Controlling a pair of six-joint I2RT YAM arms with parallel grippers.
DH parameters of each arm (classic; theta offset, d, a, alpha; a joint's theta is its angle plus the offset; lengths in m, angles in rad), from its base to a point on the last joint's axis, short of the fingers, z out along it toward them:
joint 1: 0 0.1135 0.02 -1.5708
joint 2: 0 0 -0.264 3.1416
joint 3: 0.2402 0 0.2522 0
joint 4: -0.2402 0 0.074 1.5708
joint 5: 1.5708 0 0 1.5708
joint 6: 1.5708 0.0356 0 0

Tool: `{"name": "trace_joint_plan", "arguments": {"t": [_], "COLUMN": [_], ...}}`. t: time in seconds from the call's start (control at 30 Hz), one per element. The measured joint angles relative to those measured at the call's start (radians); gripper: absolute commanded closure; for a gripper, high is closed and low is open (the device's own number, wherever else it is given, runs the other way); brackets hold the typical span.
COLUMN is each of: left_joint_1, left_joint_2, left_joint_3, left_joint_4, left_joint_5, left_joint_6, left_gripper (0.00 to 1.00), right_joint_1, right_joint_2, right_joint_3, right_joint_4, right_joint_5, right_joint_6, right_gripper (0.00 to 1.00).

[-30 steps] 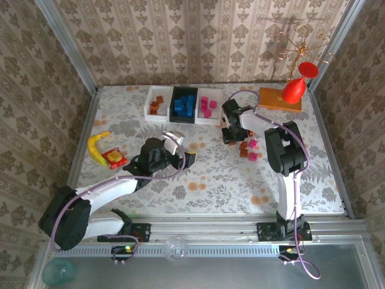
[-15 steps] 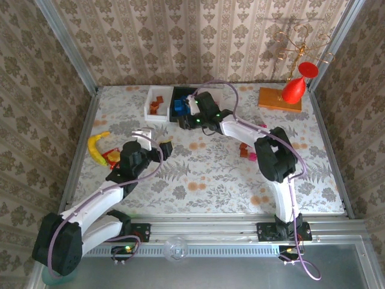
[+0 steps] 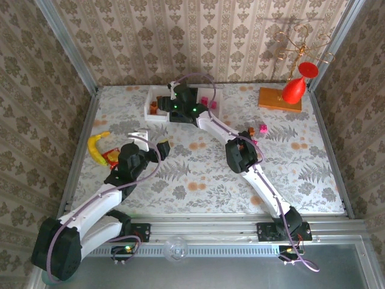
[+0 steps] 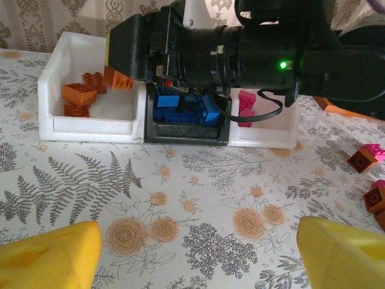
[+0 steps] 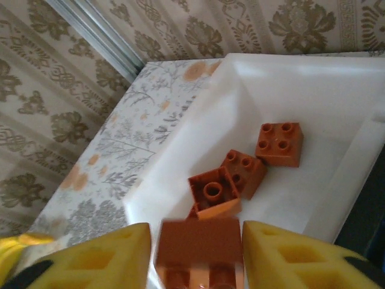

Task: Sort the legos into containers by color
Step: Place the lego in the container, then move the container to the top-center of the table.

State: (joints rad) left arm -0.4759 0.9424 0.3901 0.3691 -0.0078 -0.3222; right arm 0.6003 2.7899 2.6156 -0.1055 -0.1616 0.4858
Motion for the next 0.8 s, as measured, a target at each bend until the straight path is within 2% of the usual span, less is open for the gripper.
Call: {"name": "trace_joint_plan", "arguments": {"t": [0.07, 0.17, 0.3, 0.43, 0.6, 0.7, 0.8], "left_joint_1": [0.000, 0.000, 0.000, 0.000, 0.000, -0.003, -0.010], "left_joint_2": [-0.005, -0.008, -0.008, -0.001, 0.049, 0.099, 0.139], "left_joint_3": [0.000, 0.000, 0.000, 0.000, 0.013, 0.040, 0.066], "left_joint_4": [0.000, 0.001, 0.002, 0.004, 0.005, 0.003, -0.003], "left_joint_5": [0.000, 0.000, 0.008, 0.034, 0.091, 0.125, 0.144], "left_joint_6": [0.000, 0.000, 0.000, 0.000, 0.000, 0.000, 0.001], "left_gripper": [0.15, 0.15, 0.15, 0.15, 0.16, 0.16, 0.16], "right_joint_1": [0.000, 0.000, 0.000, -0.002, -0.024, -0.077, -0.164], "right_joint_2": [0.003, -0.004, -0.099, -0.342, -0.774, -0.987, -1.122], "right_joint_3": [0.023, 0.023, -0.122, -0.457, -0.944, -1.153, -1.321], "right_joint_4": [-0.029, -0.044, -0.070, -0.076, -0.061, -0.078, -0.090], "right_joint_5": [0.013, 0.021, 0.020, 0.035, 0.119, 0.185, 0.236], "right_joint_6": [-0.007, -0.021, -0.059, -0.114, -0.170, -0.177, -0.173], "right_gripper": [0.36, 0.32, 0.30, 0.28, 0.25, 0.24, 0.24]}}
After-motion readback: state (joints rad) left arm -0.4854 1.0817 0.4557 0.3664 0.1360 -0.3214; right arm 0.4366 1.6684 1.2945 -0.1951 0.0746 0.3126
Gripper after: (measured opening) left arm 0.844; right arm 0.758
